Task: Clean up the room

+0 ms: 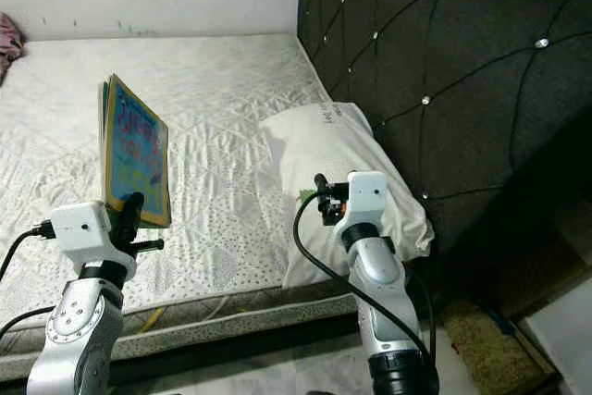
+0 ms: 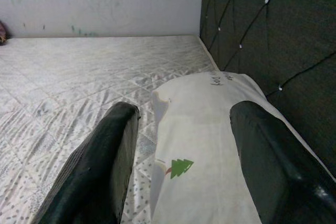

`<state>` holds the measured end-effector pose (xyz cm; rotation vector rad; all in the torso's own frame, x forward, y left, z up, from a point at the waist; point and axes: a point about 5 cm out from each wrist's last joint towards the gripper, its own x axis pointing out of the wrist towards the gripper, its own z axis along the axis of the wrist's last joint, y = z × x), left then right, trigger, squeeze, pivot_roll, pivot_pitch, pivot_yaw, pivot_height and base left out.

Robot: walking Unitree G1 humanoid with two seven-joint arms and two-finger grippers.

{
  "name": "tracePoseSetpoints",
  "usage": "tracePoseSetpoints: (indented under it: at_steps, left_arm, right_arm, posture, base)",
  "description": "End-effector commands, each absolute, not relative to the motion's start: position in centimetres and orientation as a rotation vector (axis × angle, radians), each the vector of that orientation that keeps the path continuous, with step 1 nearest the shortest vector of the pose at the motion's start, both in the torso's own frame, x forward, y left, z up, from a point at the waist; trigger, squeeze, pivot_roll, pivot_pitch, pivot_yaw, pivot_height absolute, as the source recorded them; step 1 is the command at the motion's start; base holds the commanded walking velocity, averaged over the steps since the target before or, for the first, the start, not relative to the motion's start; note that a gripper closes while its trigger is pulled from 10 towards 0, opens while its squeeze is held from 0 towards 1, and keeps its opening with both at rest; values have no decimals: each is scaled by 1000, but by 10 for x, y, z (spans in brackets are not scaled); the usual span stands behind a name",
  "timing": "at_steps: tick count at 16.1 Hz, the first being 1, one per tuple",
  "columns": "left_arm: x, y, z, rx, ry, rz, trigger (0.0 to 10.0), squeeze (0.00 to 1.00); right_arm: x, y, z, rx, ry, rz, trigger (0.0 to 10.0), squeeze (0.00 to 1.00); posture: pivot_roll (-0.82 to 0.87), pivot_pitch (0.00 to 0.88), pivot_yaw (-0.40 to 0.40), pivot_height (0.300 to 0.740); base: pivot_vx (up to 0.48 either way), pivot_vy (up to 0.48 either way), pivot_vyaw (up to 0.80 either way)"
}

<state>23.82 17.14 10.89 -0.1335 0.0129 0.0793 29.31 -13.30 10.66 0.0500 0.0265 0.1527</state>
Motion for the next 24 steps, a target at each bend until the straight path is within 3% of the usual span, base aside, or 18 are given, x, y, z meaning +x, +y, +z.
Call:
tracePoseSetpoints:
  at_steps: [1,14,24]
  left_arm:
    - [240,168,121,-134,-40,52,10000,0]
    - [241,166,120,-138,-32,48,10000,0]
    - [242,164,113,-133,4,76,10000,0]
  right_arm:
    - [293,-134,112,43,10,155,10000,0]
    - [293,-137,112,32,11,142,10000,0]
    - [294,-138,113,27,12,139,10000,0]
  posture:
    - [-46,31,-27,740]
    - [-53,34,-24,740]
    - [-54,29,-26,740]
  base:
    - [349,0,0]
    - [378,0,0]
    - [0,0,0]
